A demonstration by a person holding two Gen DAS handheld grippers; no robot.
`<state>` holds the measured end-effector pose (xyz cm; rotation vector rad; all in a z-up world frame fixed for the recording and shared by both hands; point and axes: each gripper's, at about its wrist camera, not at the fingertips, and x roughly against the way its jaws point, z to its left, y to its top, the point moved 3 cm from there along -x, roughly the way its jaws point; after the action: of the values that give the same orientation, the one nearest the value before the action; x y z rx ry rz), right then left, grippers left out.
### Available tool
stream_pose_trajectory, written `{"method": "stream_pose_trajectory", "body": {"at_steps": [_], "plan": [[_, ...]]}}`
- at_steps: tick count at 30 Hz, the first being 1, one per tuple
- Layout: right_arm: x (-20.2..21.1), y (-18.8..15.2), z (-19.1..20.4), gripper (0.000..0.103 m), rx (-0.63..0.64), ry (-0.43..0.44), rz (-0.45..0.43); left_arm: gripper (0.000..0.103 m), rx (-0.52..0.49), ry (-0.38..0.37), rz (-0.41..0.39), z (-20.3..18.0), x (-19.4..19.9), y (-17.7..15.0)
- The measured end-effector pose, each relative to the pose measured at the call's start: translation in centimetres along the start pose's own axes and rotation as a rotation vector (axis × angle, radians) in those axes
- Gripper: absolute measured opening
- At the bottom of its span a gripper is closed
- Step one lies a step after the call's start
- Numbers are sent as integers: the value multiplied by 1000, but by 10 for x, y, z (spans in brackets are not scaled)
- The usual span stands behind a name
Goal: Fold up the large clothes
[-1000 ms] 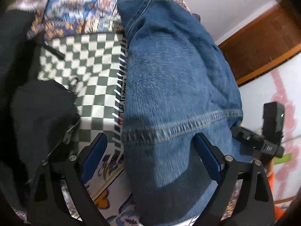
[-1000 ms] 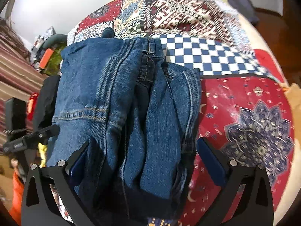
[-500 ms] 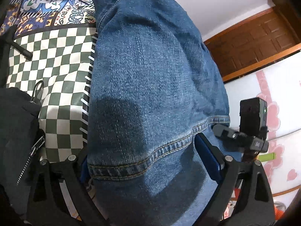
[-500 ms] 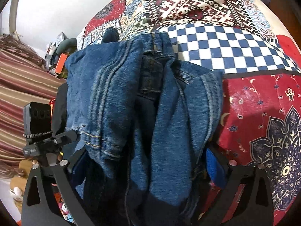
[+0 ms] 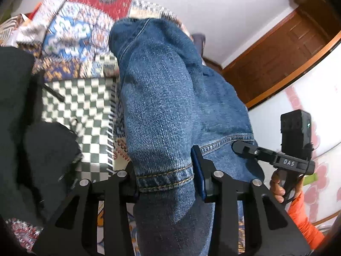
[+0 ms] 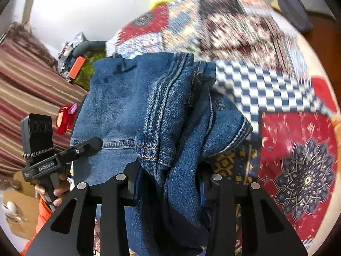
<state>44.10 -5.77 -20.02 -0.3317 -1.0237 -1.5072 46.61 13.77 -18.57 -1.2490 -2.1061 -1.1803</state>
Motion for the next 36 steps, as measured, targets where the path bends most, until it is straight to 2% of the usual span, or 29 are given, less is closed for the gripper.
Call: {"method": "stream_pose_trajectory", "body": {"at_steps": [4,9,13,17,22,29,31,33,36], "plan": [[17,13,43,35,71,30,-49,39,-7,-5,-88,-6,52,14],[21,22,106,35,168,72,-102,39,-9,37,-186,11,125,32],[-4,33,156,35,220,128,-109,39,-1,94,-243,40,177,39],[-39,40,190,35,242,169,-88,39,43,146,-254,79,211,42],[-97,43,218,35,231,196,-32,39,96,206,-253,132,223,44],[-183,34,228,35,201,182,55,40,232,238,-207,230,200,35],[-213,30,224,36,202,138,85,43,279,249,-167,259,182,29],[-234,23,220,39,211,64,95,48,314,247,-164,283,169,22],[-249,22,214,48,234,0,100,53,307,230,-185,289,167,19]]}}
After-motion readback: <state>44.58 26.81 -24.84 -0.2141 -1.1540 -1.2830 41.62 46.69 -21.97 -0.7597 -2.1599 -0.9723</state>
